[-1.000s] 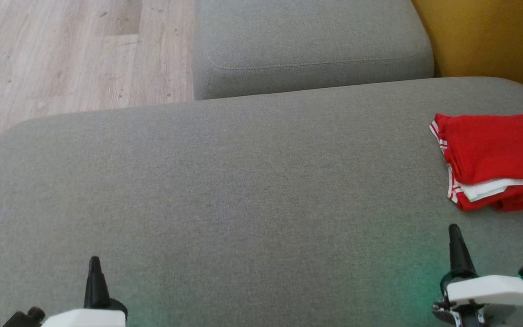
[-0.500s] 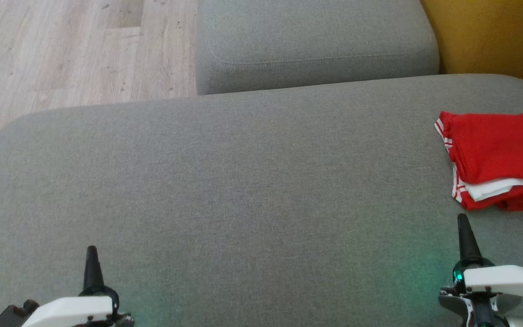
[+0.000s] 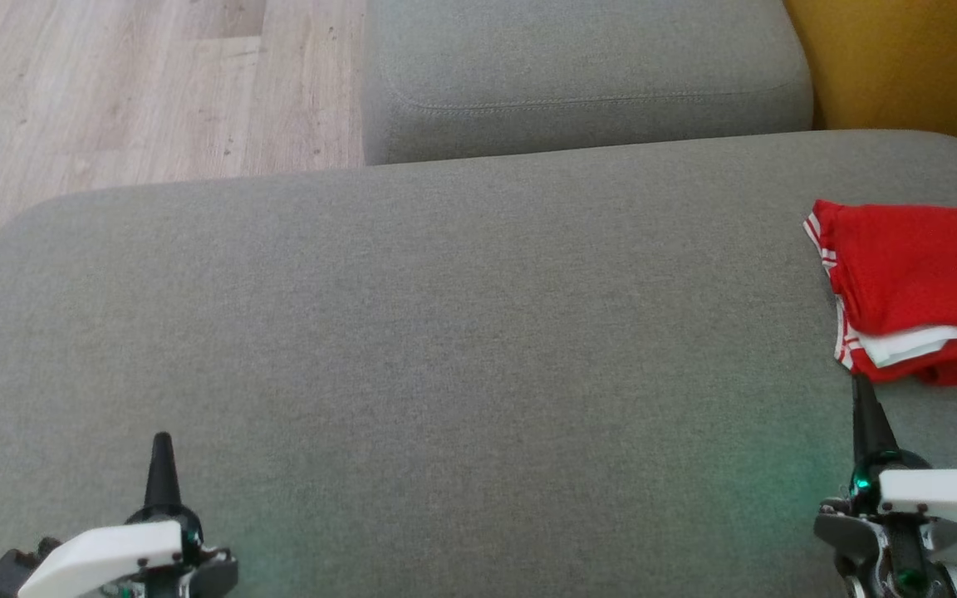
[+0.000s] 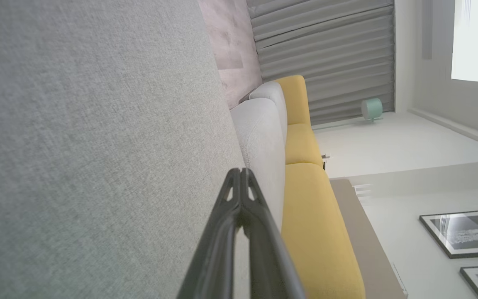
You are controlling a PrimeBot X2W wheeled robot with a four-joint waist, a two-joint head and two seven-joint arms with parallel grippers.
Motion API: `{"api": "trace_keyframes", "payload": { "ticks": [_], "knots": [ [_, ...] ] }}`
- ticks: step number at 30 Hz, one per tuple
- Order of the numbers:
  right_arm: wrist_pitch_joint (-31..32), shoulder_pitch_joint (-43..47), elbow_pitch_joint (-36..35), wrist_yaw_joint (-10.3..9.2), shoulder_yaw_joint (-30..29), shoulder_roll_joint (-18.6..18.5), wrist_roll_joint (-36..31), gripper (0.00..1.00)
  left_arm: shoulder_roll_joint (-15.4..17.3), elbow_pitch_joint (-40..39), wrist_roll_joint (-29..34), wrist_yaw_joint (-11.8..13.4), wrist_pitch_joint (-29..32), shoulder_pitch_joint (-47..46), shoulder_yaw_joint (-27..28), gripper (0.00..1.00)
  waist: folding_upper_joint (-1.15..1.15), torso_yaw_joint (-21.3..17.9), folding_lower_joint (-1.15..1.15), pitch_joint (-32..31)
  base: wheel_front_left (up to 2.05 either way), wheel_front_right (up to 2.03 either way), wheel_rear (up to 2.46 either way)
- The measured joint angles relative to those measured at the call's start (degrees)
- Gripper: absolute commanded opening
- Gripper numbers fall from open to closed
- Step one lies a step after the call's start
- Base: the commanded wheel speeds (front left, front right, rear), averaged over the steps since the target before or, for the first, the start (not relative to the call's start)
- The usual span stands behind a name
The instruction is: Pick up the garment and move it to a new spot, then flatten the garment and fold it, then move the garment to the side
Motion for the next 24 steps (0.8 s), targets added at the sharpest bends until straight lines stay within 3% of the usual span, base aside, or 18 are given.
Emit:
{"api": "trace_keyframes", "payload": {
  "ticks": [17, 24],
  "knots": [
    [2.86, -2.27, -0.24, 0.00, -2.25, 0.00, 11.73, 0.00, -0.05, 1.75, -10.84, -1.59, 2.93, -3.52, 1.81, 0.00, 0.00, 0.61, 0.00, 0.90, 0.00, 0.00, 0.00],
    [2.92, -2.26, -0.24, 0.00, -2.56, 0.00, 12.21, 0.00, -0.09, 1.87, -11.27, -1.59, 2.97, -3.96, 1.93, 0.00, 0.00, 0.61, 0.00, 0.90, 0.00, 0.00, 0.00]
  ]
}}
